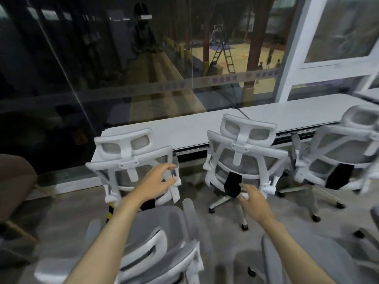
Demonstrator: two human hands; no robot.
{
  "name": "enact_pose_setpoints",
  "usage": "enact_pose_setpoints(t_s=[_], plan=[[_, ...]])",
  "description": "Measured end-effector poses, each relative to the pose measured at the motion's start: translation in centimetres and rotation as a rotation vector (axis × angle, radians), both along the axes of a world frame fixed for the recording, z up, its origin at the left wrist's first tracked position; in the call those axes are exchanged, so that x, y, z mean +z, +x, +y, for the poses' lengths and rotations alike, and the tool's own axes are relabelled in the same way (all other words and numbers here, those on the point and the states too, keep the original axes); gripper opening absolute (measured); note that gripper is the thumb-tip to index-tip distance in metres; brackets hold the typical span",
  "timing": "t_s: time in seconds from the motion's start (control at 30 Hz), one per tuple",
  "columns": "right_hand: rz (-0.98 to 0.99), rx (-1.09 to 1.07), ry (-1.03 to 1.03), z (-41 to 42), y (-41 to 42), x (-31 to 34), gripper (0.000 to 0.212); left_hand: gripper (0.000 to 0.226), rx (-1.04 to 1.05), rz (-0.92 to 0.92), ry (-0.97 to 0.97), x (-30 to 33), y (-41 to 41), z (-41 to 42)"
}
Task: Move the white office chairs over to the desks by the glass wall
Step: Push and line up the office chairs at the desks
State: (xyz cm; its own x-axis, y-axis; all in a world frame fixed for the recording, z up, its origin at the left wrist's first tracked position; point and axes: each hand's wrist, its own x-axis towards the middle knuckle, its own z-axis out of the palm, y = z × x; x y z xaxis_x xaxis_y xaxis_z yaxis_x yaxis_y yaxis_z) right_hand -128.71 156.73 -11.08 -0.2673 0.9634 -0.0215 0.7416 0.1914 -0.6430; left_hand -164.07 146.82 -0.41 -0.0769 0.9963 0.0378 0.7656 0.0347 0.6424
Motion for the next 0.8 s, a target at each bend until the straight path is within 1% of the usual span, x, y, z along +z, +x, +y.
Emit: enact_pose_setpoints(t_s=[0.2, 0.3, 0.43, 0.57, 0.67, 0.8], plan=[[0.093, -0.082, -0.022, 7.1, 5.2, 0.8, 0.042, 0.045, -0.006, 0.003, -0.042, -1.8, 6.2, 9.8], [0.096, -0.111, -0.034, 10.5, 7.0, 0.3, 0.049, 0.046, -0.012, -0.016, -0.088, -2.9, 8.1, 14.3], [0.109, -0.166, -0.066, 15.0, 8.3, -0.8, 0.058, 0.051, -0.006, 0.015, -0.123, -4.8, 9.8, 20.7], [0.103, -0.223, -0.063, 20.3, 8.9, -2.6, 0.061, 0.054, 0.016, 0.003, -0.126, -7.2, 11.1, 27.9], [0.096, -0.302, -0.053, 25.5, 9.1, -3.9, 0.064, 0.063, 0.052, -0.022, -0.127, -9.0, 11.3, 34.0], [0.115, -0.427, -0.044, 31.5, 8.7, -5.2, 0.07, 0.076, 0.111, -0.103, -0.162, -11.2, 10.5, 42.0]])
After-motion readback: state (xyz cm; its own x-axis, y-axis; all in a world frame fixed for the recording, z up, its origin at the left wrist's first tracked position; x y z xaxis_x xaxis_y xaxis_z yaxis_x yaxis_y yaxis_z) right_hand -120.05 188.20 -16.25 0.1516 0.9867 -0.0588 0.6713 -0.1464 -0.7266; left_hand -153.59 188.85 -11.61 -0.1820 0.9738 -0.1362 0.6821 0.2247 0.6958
